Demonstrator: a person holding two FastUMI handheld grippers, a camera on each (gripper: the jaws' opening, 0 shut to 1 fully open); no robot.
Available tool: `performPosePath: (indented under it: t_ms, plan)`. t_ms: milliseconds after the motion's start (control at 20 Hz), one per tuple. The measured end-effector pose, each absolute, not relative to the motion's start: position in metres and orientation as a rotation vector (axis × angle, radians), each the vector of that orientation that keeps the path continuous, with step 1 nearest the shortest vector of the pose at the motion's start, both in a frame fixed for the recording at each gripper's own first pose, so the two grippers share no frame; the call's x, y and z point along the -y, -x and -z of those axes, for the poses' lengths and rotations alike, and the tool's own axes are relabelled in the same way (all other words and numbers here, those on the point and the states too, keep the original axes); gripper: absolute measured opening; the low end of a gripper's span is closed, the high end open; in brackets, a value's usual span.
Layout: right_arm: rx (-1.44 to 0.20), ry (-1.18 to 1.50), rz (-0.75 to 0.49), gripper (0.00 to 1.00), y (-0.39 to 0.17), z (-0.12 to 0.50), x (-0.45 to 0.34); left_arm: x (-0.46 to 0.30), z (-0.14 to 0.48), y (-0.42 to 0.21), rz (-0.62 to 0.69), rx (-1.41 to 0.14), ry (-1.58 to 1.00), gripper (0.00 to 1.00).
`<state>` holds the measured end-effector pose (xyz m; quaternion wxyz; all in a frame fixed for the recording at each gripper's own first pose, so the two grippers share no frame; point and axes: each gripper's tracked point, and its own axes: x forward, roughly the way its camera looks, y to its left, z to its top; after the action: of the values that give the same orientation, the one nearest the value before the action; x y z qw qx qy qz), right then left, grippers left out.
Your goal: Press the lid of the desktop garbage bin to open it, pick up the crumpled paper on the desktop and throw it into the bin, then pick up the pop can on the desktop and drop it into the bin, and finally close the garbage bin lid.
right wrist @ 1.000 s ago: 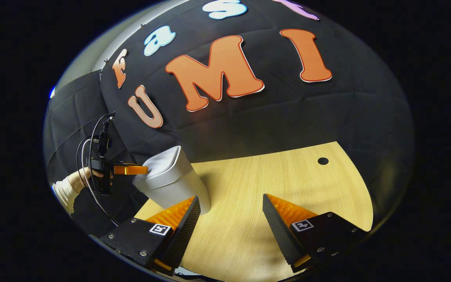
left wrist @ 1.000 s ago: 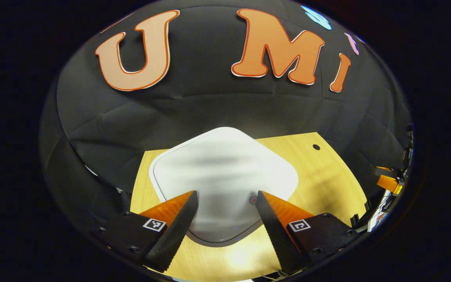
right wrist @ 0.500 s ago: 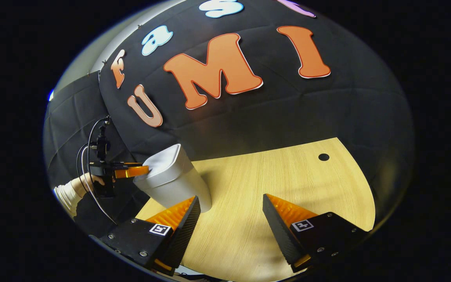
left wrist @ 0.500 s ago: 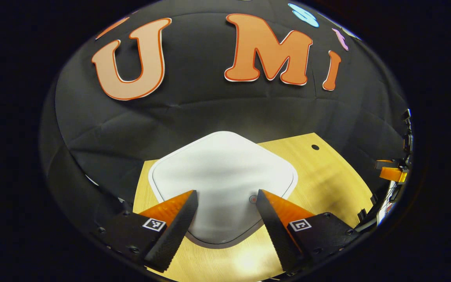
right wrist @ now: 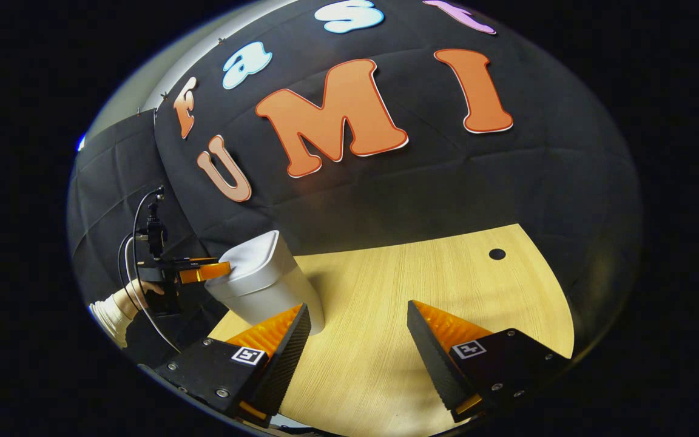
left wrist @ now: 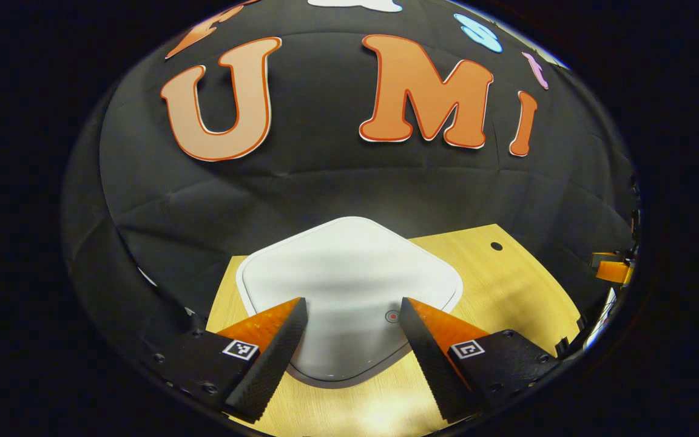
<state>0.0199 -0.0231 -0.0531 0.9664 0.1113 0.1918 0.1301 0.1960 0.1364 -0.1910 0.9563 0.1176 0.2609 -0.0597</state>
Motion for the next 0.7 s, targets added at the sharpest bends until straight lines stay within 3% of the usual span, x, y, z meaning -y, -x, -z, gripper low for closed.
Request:
performPosePath:
  t_ms: [250, 700]
  plan:
    - [-0.360, -0.222, -0.243, 0.96, -0.026, 0.042, 0.025, -0.104, 0.159, -0.197, 0.128, -0.423, -0.249, 0.99]
    - [-0.234, -0.098, -0.144, 0.96, -0.032, 0.015, 0.041, -0.003, 0.124, -0.172, 0.262, -0.281, -0.235, 0.99]
